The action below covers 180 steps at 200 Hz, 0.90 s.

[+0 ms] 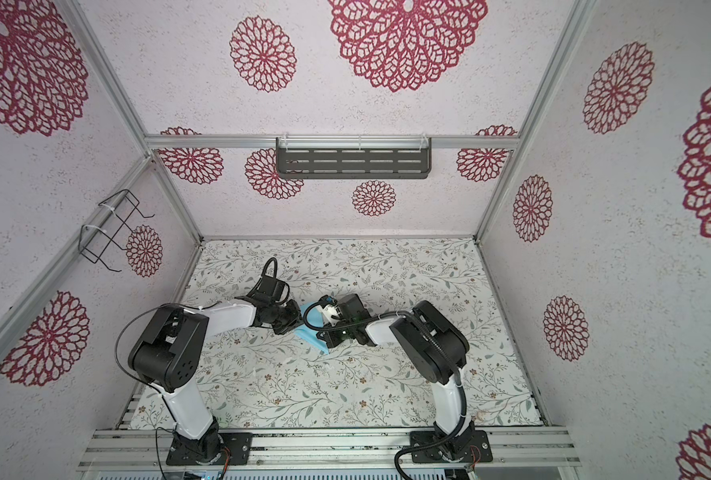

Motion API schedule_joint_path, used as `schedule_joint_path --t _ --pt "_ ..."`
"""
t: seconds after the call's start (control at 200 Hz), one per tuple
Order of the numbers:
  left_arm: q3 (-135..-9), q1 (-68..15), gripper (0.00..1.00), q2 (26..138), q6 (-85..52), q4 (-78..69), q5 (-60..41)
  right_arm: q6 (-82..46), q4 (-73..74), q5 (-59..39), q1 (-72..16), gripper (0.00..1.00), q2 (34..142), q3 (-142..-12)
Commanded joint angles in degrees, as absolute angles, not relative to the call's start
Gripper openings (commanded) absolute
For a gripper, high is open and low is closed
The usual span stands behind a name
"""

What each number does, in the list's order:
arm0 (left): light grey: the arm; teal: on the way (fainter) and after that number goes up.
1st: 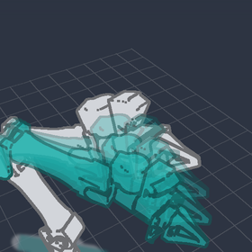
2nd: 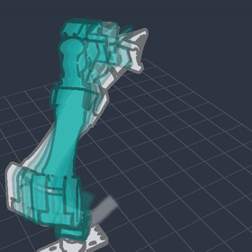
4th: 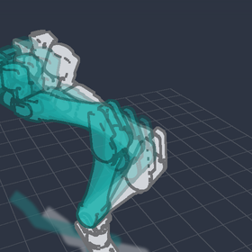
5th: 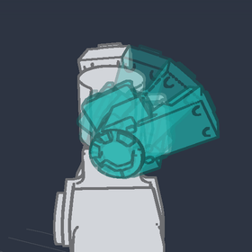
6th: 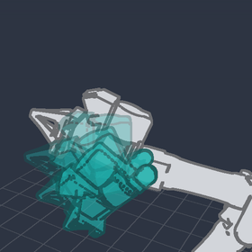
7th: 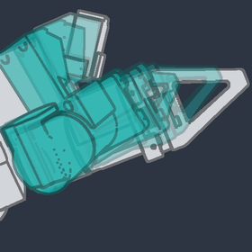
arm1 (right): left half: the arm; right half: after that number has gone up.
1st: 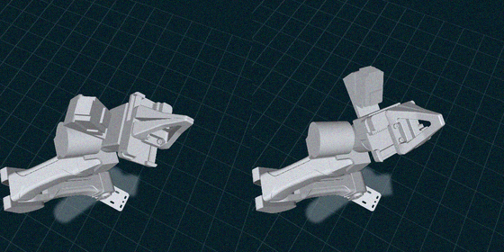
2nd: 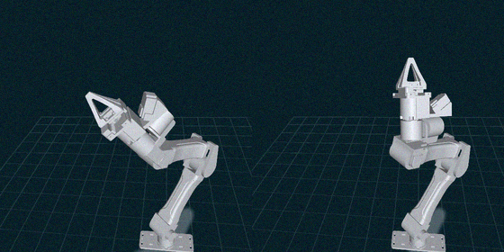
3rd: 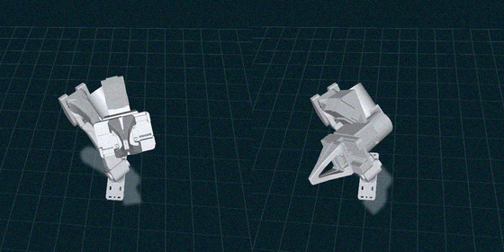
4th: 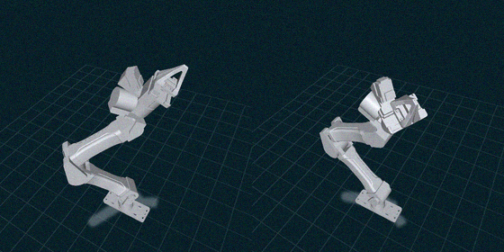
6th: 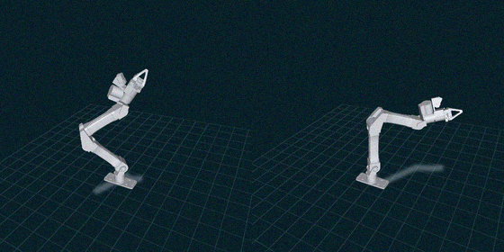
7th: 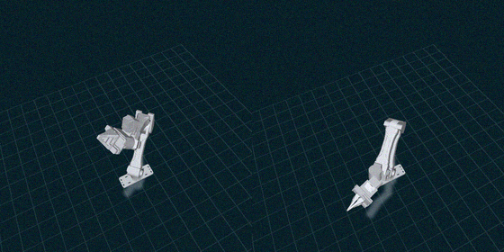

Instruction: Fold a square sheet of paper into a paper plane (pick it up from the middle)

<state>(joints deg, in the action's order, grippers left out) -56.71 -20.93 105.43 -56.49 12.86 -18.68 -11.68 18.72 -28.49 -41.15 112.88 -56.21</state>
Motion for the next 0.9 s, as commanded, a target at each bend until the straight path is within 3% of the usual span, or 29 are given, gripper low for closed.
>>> schedule_joint_path --t 0.0,0.896 --pt "-57.7 -20.7 0.07 106.5 -54.8 15.2 -17.9 -12.1 16.1 -27.1 -40.6 0.01 112.8 -57.3" --pt "-59.7 -20.7 0.02 110.2 -53.9 21.2 -16.3 -11.6 17.5 -27.8 -40.6 0.01 108.9 -55.9"
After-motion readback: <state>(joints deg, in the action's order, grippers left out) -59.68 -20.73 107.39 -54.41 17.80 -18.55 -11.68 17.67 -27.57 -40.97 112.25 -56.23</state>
